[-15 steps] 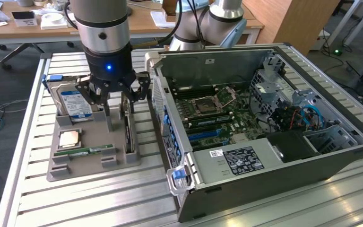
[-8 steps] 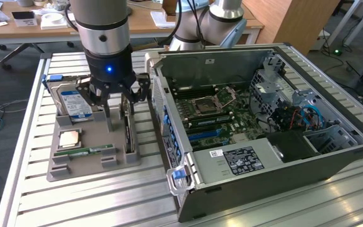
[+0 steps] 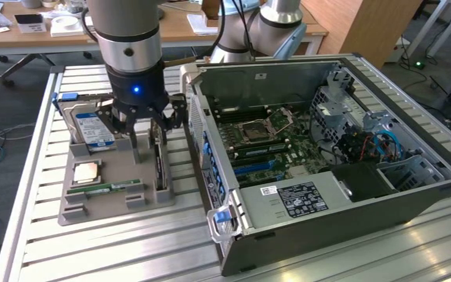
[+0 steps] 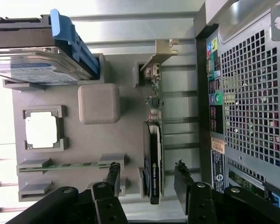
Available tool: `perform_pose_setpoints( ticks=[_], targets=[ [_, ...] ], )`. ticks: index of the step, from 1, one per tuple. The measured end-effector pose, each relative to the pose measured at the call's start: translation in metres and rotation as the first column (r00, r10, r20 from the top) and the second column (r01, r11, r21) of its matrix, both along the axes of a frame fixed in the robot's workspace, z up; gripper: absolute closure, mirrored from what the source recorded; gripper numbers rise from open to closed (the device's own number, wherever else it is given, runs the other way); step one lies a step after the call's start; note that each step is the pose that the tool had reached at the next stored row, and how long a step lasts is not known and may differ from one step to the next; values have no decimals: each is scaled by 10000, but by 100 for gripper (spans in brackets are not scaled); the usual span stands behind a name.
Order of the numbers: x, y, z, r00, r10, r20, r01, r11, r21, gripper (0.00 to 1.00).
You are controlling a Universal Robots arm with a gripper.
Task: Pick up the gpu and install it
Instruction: 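Pick up the gpu and move the gpu toward the slot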
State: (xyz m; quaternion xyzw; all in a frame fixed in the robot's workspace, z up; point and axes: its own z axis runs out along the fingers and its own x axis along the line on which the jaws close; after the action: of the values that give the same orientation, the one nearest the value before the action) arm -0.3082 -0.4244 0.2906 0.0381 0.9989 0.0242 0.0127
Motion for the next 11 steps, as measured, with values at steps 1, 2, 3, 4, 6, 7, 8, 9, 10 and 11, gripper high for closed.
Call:
perform_pose_setpoints(
  ticks=[1, 2, 3, 4, 6, 7, 8, 9, 10, 11],
  targets=[
    [0, 0, -7, 10000, 0, 0, 0, 10000, 0, 41],
    [0, 0, -14, 10000, 0, 0, 0, 10000, 0, 41],
    [0, 0, -20, 10000, 0, 0, 0, 10000, 0, 41],
    [0, 0, -27, 10000, 0, 0, 0, 10000, 0, 41],
    [0, 0, -40, 10000, 0, 0, 0, 10000, -1, 41],
    [0, 0, -47, 10000, 0, 0, 0, 10000, 0, 41],
    [0, 0, -55, 10000, 0, 0, 0, 10000, 0, 41],
    [0, 0, -66, 10000, 0, 0, 0, 10000, 0, 41],
    [0, 0, -77, 10000, 0, 0, 0, 10000, 0, 41],
    [0, 0, -87, 10000, 0, 0, 0, 10000, 0, 41]
  ],
)
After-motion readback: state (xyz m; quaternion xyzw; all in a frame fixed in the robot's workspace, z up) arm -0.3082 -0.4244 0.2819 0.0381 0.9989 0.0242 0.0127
